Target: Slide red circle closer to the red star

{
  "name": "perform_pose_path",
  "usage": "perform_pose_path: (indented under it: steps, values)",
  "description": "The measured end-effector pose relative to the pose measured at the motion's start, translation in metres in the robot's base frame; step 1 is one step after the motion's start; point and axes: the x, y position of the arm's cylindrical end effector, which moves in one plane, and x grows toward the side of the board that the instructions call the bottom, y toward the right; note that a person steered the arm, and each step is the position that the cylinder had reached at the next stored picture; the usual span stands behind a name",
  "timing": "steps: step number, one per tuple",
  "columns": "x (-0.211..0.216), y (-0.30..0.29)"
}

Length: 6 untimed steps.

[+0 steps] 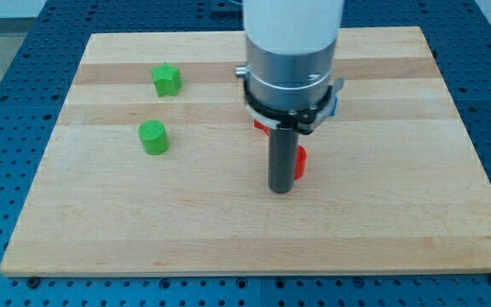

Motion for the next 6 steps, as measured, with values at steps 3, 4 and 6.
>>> perform_pose_path:
  steps: [3,4,6]
  values:
    - [-0.012,0.036]
    - [-0.022,0.014]
    - [-0.038,0.001]
